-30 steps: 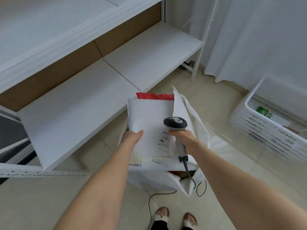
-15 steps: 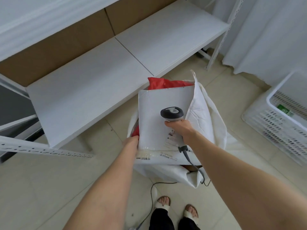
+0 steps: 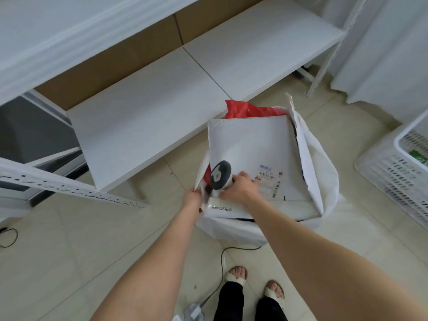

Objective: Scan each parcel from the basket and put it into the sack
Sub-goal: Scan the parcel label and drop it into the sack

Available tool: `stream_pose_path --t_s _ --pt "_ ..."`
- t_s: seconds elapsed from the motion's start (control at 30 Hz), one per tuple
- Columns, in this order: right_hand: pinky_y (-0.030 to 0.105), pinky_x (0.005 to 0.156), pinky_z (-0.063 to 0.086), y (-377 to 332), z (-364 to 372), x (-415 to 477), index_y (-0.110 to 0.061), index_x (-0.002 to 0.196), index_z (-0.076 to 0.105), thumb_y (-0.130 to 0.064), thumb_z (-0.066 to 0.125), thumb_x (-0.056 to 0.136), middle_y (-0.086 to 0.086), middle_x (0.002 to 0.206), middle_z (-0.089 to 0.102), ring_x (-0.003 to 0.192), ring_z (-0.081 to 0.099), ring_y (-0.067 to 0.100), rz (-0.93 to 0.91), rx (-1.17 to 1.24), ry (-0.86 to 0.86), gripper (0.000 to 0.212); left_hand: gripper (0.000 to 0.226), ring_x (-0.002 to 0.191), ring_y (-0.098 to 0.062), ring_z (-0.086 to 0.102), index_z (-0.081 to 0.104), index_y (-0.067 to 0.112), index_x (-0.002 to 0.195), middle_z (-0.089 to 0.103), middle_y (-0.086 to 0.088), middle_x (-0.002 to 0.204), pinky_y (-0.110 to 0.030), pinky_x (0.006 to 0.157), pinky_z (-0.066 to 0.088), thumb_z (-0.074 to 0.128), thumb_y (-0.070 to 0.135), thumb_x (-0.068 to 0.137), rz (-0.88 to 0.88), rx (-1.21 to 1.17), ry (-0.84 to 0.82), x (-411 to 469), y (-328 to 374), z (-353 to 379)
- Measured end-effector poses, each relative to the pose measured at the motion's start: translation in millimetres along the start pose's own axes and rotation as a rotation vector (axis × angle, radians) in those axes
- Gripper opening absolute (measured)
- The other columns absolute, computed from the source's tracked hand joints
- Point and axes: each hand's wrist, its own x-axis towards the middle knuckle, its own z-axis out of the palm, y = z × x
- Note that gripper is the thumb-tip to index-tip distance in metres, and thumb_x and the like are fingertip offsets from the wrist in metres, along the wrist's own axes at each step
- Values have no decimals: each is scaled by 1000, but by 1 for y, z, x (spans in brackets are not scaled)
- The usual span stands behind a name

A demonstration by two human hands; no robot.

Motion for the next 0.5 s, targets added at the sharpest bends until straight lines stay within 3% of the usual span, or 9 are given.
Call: stream_pose_path --t_s 0.1,0.23,0.3,0.4,0.5 --pt "42 110 33 4 13 7 -21 121 56 -26 69 77 1 131 36 129 28 30 30 1 3 47 20 101 -36 61 56 13 103 63 -19 109 -46 84 52 40 25 101 44 82 -27 4 -1 -11" --pt "37 114 25 15 36 15 -18 129 51 -27 68 81 6 139 34 133 27 30 48 -50 -82 52 19 89 -26 54 53 15 110 58 -14 104 -30 63 49 38 25 103 53 154 -114 8 -2 -29" --pt "36 113 30 16 50 16 -16 131 50 -22 69 84 7 142 36 131 32 27 76 70 -130 51 22 83 -24 54 52 11 114 56 -12 99 -28 54 49 37 23 103 65 274 -145 7 6 -43" --pt "29 93 48 7 50 12 -10 120 58 -12 71 83 9 122 60 109 57 24 100 193 -156 39 21 59 -21 59 53 1 111 57 -12 78 -26 43 54 37 10 99 45 494 -162 8 15 -60" --pt "38 87 54 -3 29 8 -3 110 63 -8 66 84 8 91 65 87 61 24 105 311 -61 26 24 47 -21 60 53 -6 108 58 -16 64 -31 46 55 34 4 95 25 730 -133 6 24 -65"
